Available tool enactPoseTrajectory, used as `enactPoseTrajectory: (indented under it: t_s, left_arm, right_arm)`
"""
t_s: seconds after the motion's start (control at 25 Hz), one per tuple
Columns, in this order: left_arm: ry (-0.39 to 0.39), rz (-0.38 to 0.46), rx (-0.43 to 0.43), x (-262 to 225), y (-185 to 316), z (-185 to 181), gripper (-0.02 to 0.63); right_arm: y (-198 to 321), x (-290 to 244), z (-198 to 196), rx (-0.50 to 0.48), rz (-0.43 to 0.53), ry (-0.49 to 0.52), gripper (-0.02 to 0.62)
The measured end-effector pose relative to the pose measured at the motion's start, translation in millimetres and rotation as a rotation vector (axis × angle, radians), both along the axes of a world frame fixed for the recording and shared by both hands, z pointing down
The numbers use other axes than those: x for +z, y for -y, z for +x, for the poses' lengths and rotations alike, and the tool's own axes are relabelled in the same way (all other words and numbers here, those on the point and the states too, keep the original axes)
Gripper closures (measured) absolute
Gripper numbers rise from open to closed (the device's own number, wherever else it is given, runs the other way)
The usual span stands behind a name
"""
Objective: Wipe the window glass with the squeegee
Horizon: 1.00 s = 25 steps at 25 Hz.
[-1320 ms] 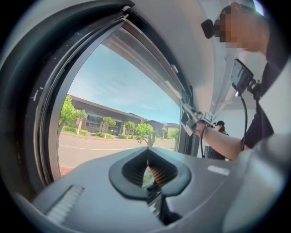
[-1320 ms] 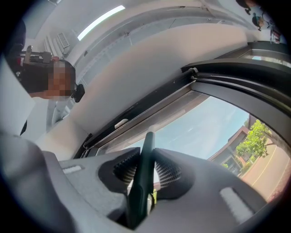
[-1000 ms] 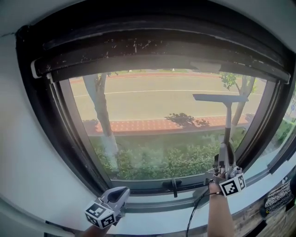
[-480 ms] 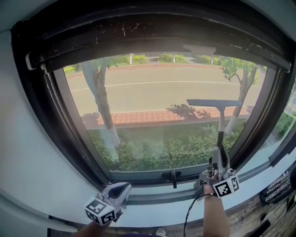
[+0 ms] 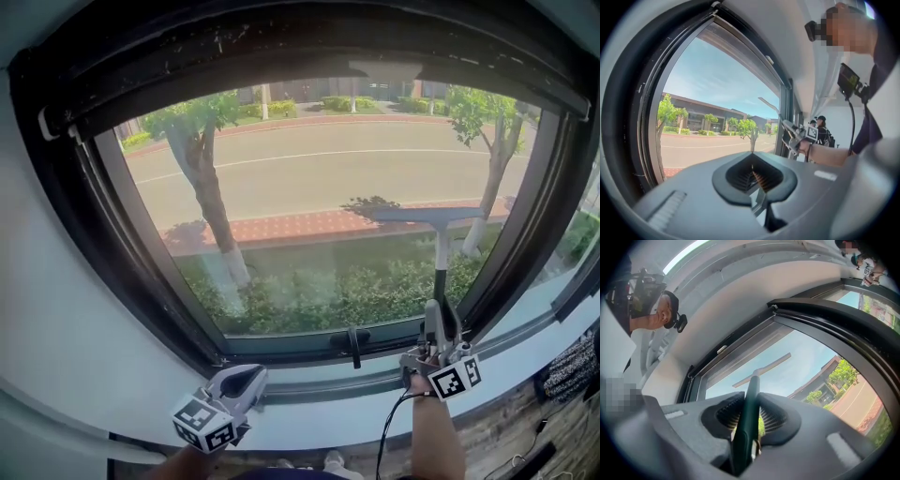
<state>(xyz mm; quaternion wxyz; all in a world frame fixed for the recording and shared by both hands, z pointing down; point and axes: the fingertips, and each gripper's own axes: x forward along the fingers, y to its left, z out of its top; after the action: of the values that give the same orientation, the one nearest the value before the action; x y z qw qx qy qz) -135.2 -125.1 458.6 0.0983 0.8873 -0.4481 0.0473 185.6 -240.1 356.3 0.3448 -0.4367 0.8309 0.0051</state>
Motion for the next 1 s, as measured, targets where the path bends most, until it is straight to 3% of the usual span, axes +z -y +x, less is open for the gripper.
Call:
enactPoseTrajectory:
  t_s: [1.0]
  left_arm:
    - [0.073,-0.068,0.055,12.6,-25.9,25.0,0.601]
  right_arm:
    - [-26.9,120.2,-15.2,-0.033,-0.206,0.034,0.492]
